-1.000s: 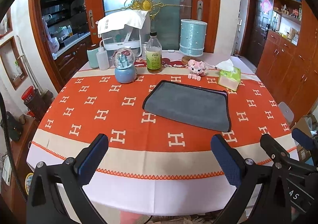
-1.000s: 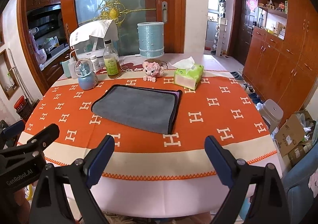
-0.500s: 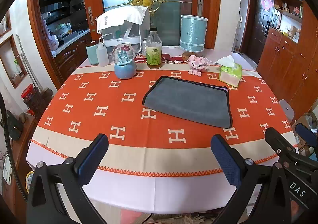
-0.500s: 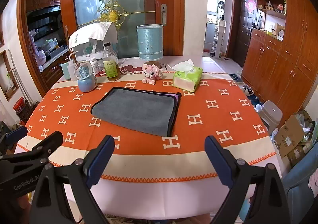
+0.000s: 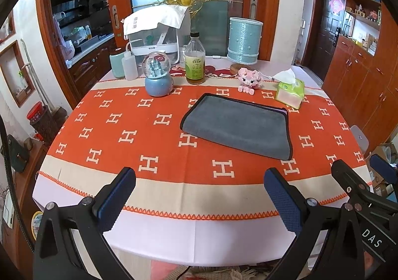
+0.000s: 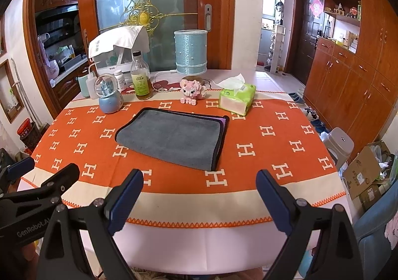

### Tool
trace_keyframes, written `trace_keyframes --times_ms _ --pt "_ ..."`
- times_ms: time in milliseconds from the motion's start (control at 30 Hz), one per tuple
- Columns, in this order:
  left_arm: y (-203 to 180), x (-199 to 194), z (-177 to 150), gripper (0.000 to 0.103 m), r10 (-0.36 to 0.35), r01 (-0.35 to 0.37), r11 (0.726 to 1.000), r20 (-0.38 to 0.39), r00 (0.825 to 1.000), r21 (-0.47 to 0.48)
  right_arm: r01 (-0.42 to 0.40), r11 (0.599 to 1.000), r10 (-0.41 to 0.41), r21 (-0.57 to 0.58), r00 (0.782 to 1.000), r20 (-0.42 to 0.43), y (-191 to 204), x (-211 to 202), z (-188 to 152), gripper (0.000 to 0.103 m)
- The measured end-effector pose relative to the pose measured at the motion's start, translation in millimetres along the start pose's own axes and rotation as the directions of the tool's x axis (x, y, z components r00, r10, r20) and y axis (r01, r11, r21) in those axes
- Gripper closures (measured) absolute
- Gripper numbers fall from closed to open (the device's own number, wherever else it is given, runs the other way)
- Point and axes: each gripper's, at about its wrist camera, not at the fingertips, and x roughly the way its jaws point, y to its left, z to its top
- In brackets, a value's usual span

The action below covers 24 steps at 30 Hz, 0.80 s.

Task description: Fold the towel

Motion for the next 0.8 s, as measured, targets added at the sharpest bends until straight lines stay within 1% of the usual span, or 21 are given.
trace_keyframes --times_ms 800 --pt "6.5 0.5 -4.9 0.001 0.003 -0.003 1.000 -0.006 1.000 -0.006 -0.005 1.000 0.005 -0.004 1.000 -0.011 4.5 5.3 -2.5 0.010"
